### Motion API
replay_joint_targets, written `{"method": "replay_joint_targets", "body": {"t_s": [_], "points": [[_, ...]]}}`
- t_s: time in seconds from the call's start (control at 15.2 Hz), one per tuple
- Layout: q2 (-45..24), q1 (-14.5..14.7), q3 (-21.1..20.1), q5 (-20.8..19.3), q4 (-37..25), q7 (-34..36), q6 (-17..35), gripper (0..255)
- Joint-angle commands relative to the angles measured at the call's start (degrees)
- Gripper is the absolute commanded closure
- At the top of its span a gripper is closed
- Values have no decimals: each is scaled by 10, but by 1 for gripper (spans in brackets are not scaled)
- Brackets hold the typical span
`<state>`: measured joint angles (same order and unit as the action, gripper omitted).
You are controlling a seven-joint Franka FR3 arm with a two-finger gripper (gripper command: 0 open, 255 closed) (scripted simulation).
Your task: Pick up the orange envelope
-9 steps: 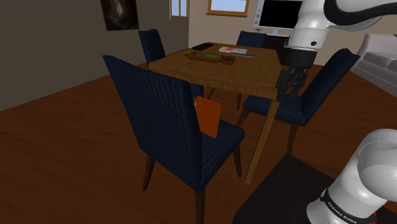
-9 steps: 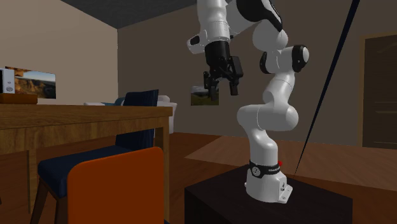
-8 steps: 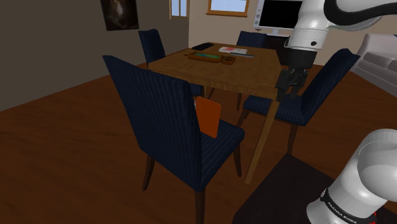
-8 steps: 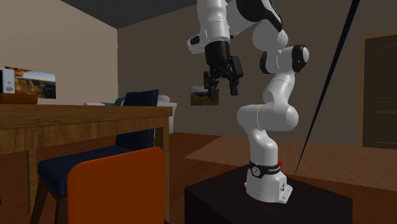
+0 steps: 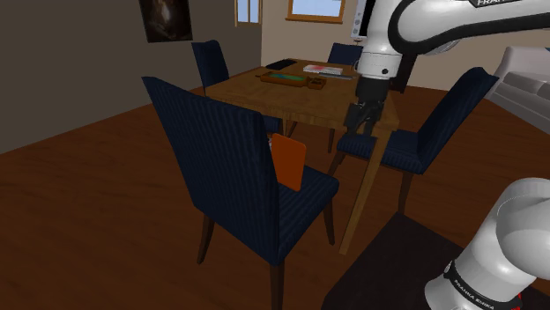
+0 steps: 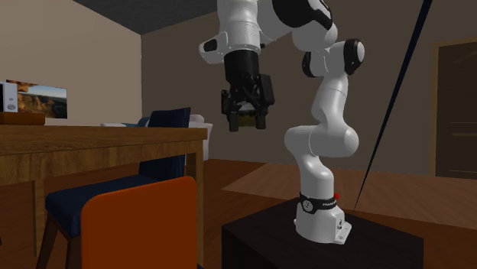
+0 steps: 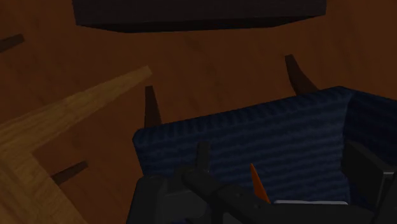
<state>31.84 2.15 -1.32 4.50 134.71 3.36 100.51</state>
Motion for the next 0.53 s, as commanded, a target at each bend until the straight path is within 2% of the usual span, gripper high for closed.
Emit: {"method": "replay_joint_targets", "body": {"t_s": [0.0, 0.46], "points": [[-41, 3, -7, -8, -15, -7, 31, 0], [-191, 13, -33, -47, -104, -16, 106, 0]]}}
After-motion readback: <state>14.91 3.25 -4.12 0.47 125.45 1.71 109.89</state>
